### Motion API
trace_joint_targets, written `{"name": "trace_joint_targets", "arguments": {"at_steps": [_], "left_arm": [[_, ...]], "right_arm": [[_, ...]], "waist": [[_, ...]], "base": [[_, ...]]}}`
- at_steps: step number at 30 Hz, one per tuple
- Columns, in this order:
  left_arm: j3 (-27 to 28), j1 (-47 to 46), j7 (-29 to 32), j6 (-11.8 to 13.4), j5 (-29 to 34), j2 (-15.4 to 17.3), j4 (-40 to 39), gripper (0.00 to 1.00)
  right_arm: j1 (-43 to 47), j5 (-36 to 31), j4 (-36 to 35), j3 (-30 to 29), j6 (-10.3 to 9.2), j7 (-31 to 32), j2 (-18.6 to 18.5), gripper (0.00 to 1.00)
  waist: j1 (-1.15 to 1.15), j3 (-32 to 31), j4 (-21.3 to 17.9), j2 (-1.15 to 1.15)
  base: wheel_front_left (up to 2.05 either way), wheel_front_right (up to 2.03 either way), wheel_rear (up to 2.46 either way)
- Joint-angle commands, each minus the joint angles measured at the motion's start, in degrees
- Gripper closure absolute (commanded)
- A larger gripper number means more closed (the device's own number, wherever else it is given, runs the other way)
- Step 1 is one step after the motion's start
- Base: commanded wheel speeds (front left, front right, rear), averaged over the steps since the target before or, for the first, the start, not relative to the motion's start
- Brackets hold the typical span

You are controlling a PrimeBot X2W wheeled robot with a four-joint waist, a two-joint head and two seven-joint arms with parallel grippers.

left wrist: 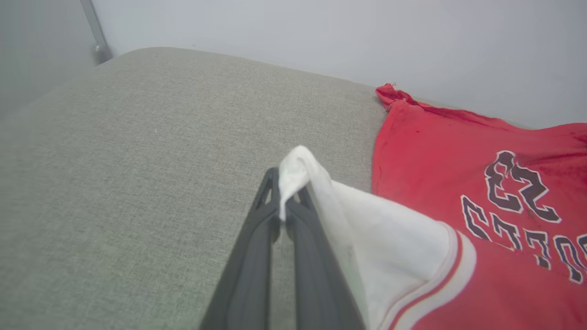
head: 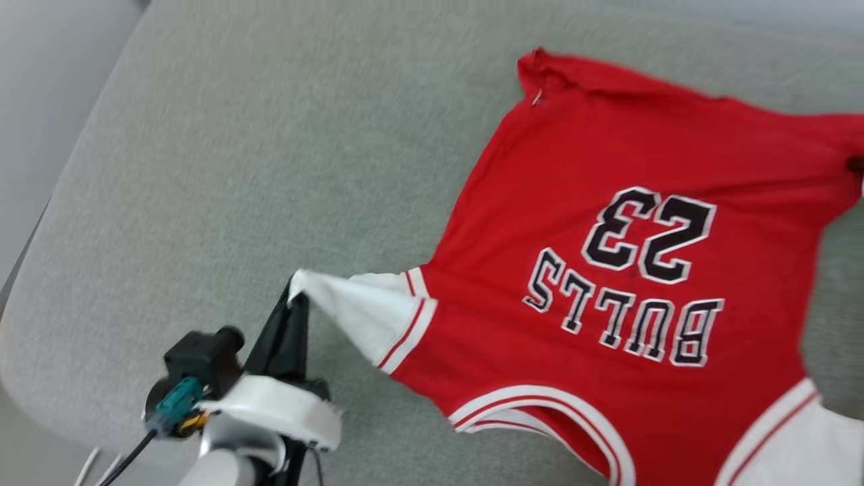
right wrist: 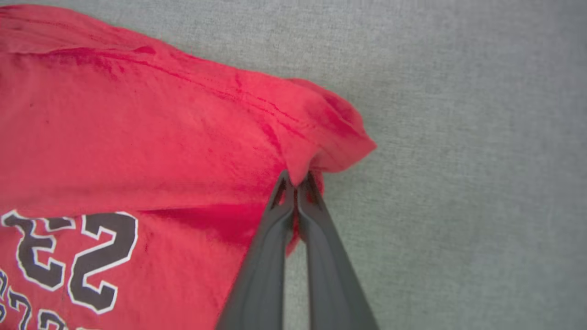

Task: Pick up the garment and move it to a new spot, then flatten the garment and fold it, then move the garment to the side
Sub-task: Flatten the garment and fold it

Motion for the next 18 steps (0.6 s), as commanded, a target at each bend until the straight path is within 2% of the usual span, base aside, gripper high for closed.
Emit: {"name": "trace_joint_targets", "arguments": {"at_steps": [1, 10, 14, 18], "left_arm": [[0.68, 1.32, 0.23, 0.53, -0.42, 0.67, 0.00, 1.00], [4.62, 9.38, 2.31, 4.46, -2.73, 4.08, -2.13, 1.00], [5.37, 12.20, 3.50, 5.68, -3.38, 5.10, -3.45, 1.00], [5.83, 14.05, 4.47, 6.52, -3.80, 5.94, -4.51, 1.00]], "right_arm": [[2.30, 1.12, -1.21, 0.66, -0.06, -0.07, 0.00, 1.00], [24.06, 6.36, -16.32, 5.17, -0.05, 4.19, -1.16, 1.00], [36.54, 7.17, -23.53, 3.71, -0.06, 6.59, -0.66, 1.00], [48.60, 7.39, -30.29, 0.68, -0.06, 8.94, 2.33, 1.00]], "waist": [[0.00, -4.34, -4.00, 0.00], [0.00, -11.50, -13.25, 0.00], [0.00, -13.38, -16.25, 0.00], [0.00, -14.37, -18.30, 0.00]], "base": [[0.00, 0.00, 0.00], [0.00, 0.00, 0.00], [0.00, 0.00, 0.00], [0.00, 0.00, 0.00]]}}
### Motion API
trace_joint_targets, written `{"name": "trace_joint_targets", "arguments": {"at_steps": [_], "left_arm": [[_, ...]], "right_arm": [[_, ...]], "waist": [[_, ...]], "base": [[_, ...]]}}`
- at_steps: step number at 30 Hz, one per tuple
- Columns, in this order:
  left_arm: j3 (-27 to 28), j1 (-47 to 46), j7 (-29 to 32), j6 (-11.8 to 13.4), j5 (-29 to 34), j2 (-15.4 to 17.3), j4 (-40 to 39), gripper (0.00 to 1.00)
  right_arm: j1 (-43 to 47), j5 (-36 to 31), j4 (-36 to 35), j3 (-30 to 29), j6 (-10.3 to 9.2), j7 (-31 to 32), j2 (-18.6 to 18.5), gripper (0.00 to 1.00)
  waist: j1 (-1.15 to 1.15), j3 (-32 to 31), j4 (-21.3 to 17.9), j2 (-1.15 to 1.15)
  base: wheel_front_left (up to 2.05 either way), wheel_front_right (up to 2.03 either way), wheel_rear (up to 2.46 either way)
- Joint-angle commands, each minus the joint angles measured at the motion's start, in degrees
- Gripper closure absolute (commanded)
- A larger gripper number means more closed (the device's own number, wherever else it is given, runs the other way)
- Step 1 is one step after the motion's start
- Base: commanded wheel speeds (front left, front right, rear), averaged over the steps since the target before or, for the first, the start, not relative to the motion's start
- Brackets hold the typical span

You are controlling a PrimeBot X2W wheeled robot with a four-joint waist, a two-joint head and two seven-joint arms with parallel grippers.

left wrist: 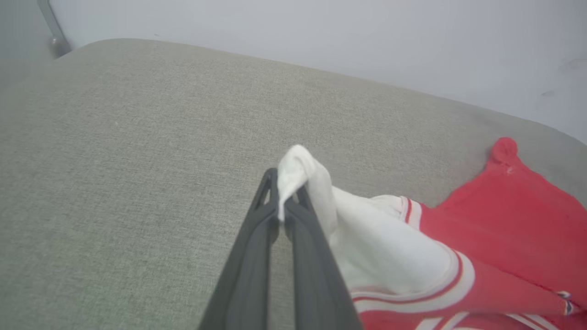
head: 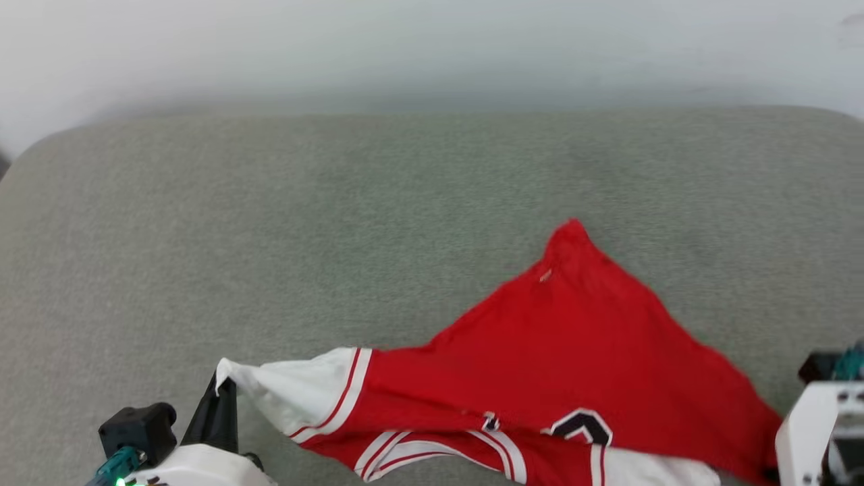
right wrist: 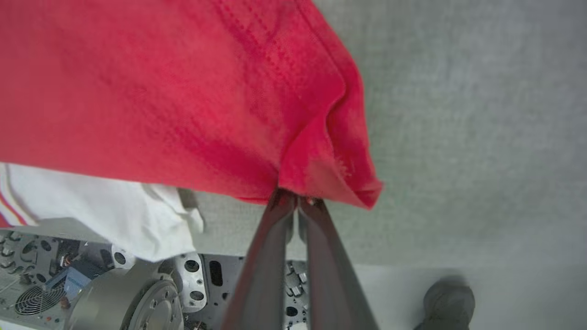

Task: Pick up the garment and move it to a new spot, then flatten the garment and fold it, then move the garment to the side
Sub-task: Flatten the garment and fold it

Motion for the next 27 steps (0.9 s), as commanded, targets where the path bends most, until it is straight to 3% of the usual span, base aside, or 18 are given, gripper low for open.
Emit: {"name": "trace_joint_targets", "arguments": {"at_steps": [1, 5, 6, 7, 8, 12, 14, 15, 18, 21, 24, 27], "left_arm": [[0.44, 1.24, 0.52, 0.51, -0.13, 0.72, -0.65, 1.00], [0.40, 1.82, 1.06, 0.92, -0.19, 1.04, -1.43, 1.00], [0.43, 1.92, 1.28, 1.08, -0.17, 1.19, -1.65, 1.00], [0.35, 1.95, 1.49, 1.10, -0.08, 1.33, -1.87, 1.00], [0.26, 1.91, 1.65, 1.20, -0.04, 1.36, -2.08, 1.00], [-0.20, 1.52, 2.26, 1.48, 0.33, 1.65, -2.66, 1.00], [-0.56, 1.02, 2.54, 1.57, 0.70, 1.77, -2.94, 1.00], [-0.83, 0.43, 2.74, 1.61, 0.76, 1.55, -3.35, 1.00], [-1.33, -0.39, 2.97, 1.73, 1.17, 1.31, -3.58, 1.00], [-1.70, -1.74, 2.85, 1.62, 1.48, 0.83, -3.85, 1.00], [-2.33, -3.42, 2.75, 1.38, 1.89, 0.30, -4.10, 1.00], [-3.19, -5.73, 2.56, 0.99, 2.60, -0.22, -4.59, 1.00]], "right_arm": [[6.00, 0.10, -3.33, -1.46, -0.05, 1.02, 2.39, 1.00], [11.50, 0.16, -7.45, -3.31, -0.05, 2.20, 5.53, 1.00], [12.43, 0.00, -8.80, -3.99, -0.05, 2.23, 6.34, 0.76], [13.43, -0.35, -9.99, -4.47, -0.05, 2.47, 6.94, 0.22], [13.97, -0.42, -11.08, -4.78, -0.05, 2.04, 7.65, 0.00], [13.66, -0.76, -15.68, -6.28, -0.05, -3.16, 8.74, 0.00], [12.23, -2.00, -17.34, -7.03, -0.05, -9.11, 8.22, 0.00], [10.80, -2.85, -18.18, -7.55, -0.05, -16.80, 8.08, 0.00], [7.81, -3.54, -17.92, -7.66, -0.05, -28.47, 8.22, 0.00], [4.17, -2.26, -15.30, -5.65, -0.05, -35.96, 8.40, 0.00], [-0.97, -0.17, -11.96, -3.30, -0.05, -39.16, 8.00, 0.00], [-6.60, 2.77, -7.58, -0.90, -0.05, -36.70, 6.45, 0.00]], "waist": [[0.01, -2.23, -3.06, 0.00], [0.01, -2.24, -4.11, 0.00], [0.01, -2.23, -4.45, 0.00], [0.01, -2.17, -4.71, 0.00], [0.01, -2.11, -4.91, 0.00], [0.01, -1.92, -5.35, 0.00], [0.01, -1.68, -5.30, 0.00], [0.01, -1.32, -5.08, 0.00], [0.01, -0.48, -4.64, 0.00], [0.01, 0.85, -3.90, 0.00], [0.01, 2.68, -2.94, 0.00], [0.01, 4.78, -1.49, 0.00]], "base": [[0.00, 0.00, 0.00], [0.00, 0.00, 0.00], [0.00, 0.00, 0.00], [0.00, 0.00, 0.00], [0.00, 0.00, 0.00], [0.00, 0.00, 0.00], [0.00, 0.00, 0.00], [0.00, 0.00, 0.00], [0.00, 0.00, 0.00], [0.00, 0.00, 0.00], [0.00, 0.00, 0.00], [0.00, 0.00, 0.00]]}}
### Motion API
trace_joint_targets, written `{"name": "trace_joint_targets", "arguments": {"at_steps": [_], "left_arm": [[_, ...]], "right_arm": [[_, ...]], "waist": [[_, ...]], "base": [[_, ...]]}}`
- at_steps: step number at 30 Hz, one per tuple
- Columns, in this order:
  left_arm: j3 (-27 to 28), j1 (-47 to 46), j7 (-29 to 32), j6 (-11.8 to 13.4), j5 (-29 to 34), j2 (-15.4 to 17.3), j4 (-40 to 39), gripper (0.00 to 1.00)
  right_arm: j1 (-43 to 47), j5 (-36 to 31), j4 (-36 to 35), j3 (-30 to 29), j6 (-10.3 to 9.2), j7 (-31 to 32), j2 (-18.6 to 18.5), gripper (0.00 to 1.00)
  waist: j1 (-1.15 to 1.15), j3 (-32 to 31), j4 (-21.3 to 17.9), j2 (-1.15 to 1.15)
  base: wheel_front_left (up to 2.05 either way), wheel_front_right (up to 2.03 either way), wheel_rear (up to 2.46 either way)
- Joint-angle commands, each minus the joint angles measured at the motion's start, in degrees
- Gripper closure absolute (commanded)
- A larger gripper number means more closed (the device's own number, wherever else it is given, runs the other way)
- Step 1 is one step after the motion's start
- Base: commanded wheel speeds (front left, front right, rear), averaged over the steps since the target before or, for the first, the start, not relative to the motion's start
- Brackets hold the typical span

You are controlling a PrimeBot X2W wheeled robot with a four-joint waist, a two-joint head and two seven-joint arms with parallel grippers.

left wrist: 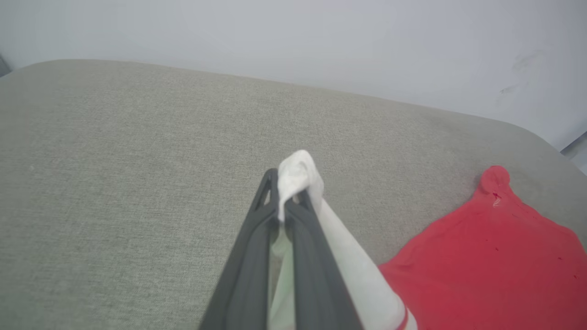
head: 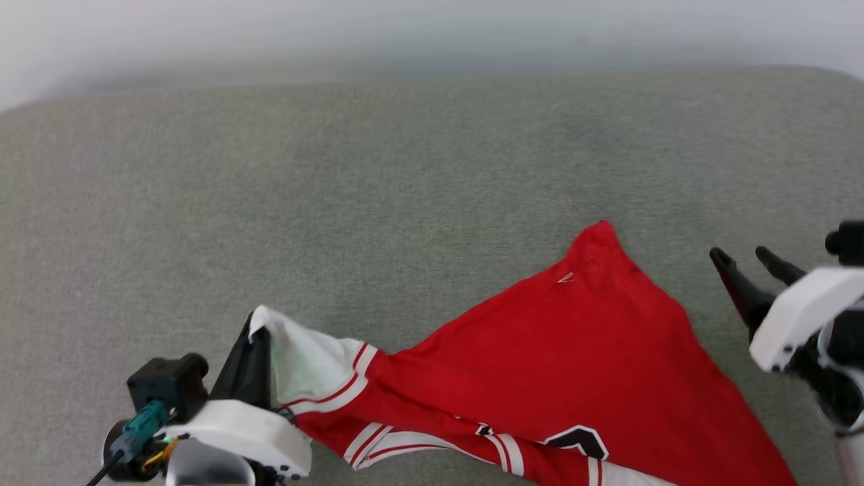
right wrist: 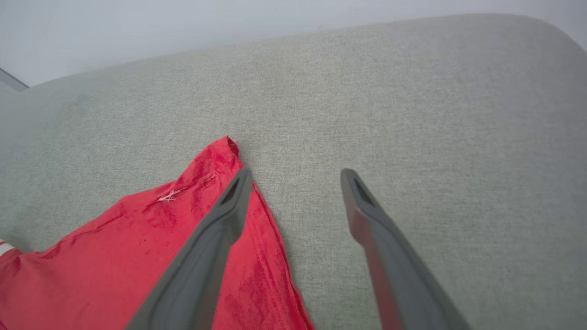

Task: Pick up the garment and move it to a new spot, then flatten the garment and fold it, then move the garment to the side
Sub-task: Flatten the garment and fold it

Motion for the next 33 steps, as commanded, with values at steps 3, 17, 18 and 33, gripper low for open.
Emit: {"name": "trace_joint_targets", "arguments": {"at_steps": [3, 17, 18, 33], "left_arm": [[-1.20, -3.46, -0.22, -0.71, 1.04, -0.72, -0.30, 1.00], [-4.42, -11.77, -1.79, -3.86, 2.19, -3.90, 2.69, 1.00], [-4.57, -12.13, -1.92, -4.15, 2.15, -4.09, 3.09, 1.00], [-2.86, -12.45, -3.61, -5.45, 0.08, -3.06, 7.87, 1.00]], "right_arm": [[-7.20, 3.41, 3.93, 3.25, -0.03, 5.73, -2.75, 0.00], [-22.71, 8.67, 13.36, 16.51, -0.03, 25.85, -6.58, 0.00], [-22.72, 9.22, 14.54, 17.74, -0.03, 26.77, -6.48, 0.00], [-24.33, 17.50, 17.02, 28.66, 0.05, 26.38, -8.84, 1.00]], "waist": [[0.00, 3.61, 3.18, 0.00], [0.00, 11.91, 9.53, 0.00], [0.00, 12.16, 9.77, 0.00], [0.00, 7.85, 8.35, 0.00]], "base": [[0.00, 0.00, 0.00], [0.00, 0.00, 0.00], [0.00, 0.00, 0.00], [0.00, 0.00, 0.00]]}}
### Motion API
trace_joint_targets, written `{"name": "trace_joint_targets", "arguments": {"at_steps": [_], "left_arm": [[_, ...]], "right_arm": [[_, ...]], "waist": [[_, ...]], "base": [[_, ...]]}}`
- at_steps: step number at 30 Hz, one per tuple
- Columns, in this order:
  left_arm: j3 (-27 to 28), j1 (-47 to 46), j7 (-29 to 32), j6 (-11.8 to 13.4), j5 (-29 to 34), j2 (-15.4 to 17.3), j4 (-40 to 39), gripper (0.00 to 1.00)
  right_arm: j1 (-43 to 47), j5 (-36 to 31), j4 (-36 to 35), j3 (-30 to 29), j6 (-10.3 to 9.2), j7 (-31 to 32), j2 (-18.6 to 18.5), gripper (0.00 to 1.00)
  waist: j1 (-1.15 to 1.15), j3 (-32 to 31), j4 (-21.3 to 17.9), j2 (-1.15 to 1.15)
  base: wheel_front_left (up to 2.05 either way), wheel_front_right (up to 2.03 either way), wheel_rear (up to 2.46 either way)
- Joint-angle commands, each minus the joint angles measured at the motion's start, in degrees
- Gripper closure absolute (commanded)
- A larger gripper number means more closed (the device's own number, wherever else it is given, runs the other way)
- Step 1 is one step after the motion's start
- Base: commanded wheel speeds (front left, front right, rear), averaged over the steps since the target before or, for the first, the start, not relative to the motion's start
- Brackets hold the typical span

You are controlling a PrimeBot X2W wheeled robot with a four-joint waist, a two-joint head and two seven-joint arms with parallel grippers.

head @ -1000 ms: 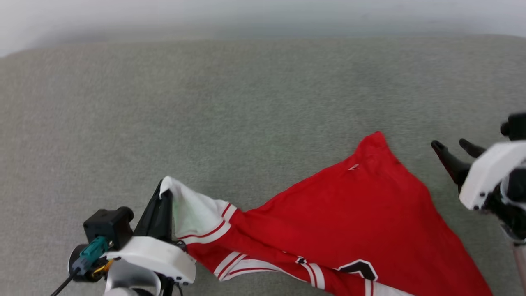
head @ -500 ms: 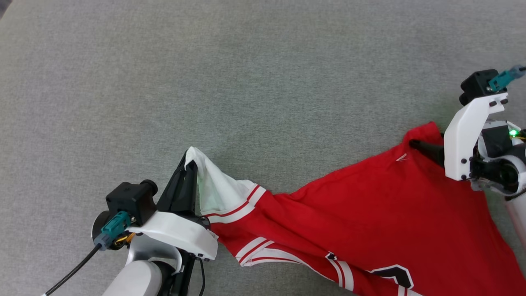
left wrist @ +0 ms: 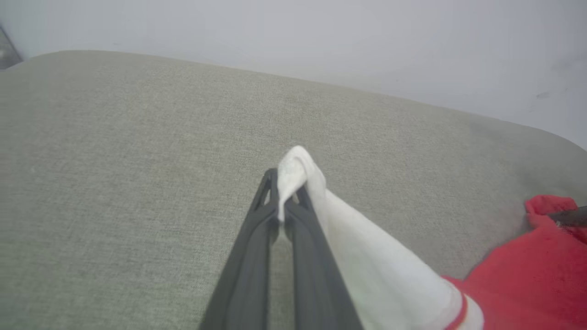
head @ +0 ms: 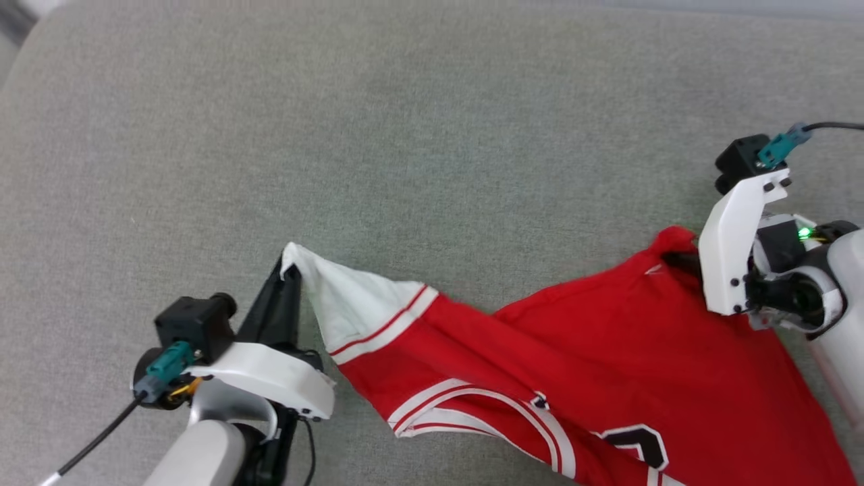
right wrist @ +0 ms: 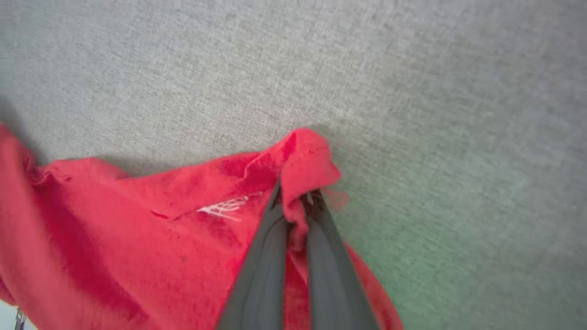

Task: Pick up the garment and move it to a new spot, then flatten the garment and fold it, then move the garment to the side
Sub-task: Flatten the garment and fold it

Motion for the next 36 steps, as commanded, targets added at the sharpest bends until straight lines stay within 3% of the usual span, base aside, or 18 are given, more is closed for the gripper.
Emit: {"name": "trace_joint_targets", "arguments": {"at_steps": [1, 9, 20, 28, 36], "left_arm": [[0.94, -0.32, -0.15, -0.32, -0.44, 1.15, 0.41, 1.00], [5.31, -5.61, 0.98, -2.24, -3.14, 4.33, 4.14, 1.00], [6.74, -23.51, 1.67, -6.37, -3.87, 3.94, 17.98, 1.00], [7.15, -43.71, -2.58, -7.96, -1.12, 2.11, 27.18, 1.00], [7.40, -63.76, -6.24, -8.31, 2.55, 1.67, 30.93, 1.00]], "right_arm": [[1.06, 0.22, -0.08, 0.68, 0.13, -2.10, 0.41, 1.00], [-0.43, -2.01, 0.45, -0.98, 0.07, -11.55, 0.43, 1.00], [-5.87, -7.30, 5.85, -6.47, 0.07, -23.14, 4.50, 1.00], [-17.47, -11.89, 7.25, -12.20, 0.07, -33.97, 6.49, 1.00], [-32.60, -14.03, 5.37, -16.42, 0.07, -41.18, 6.22, 1.00]], "waist": [[-0.01, -2.55, -1.36, 0.00], [-0.01, -9.28, -5.33, 0.00], [-0.01, -12.00, -8.57, 0.00], [-0.01, -7.11, -9.58, 0.00], [-0.01, 1.85, -10.02, 0.00]], "base": [[0.00, 0.00, 0.00], [0.00, 0.00, 0.00], [0.00, 0.00, 0.00], [0.00, 0.00, 0.00], [0.00, 0.00, 0.00]]}}
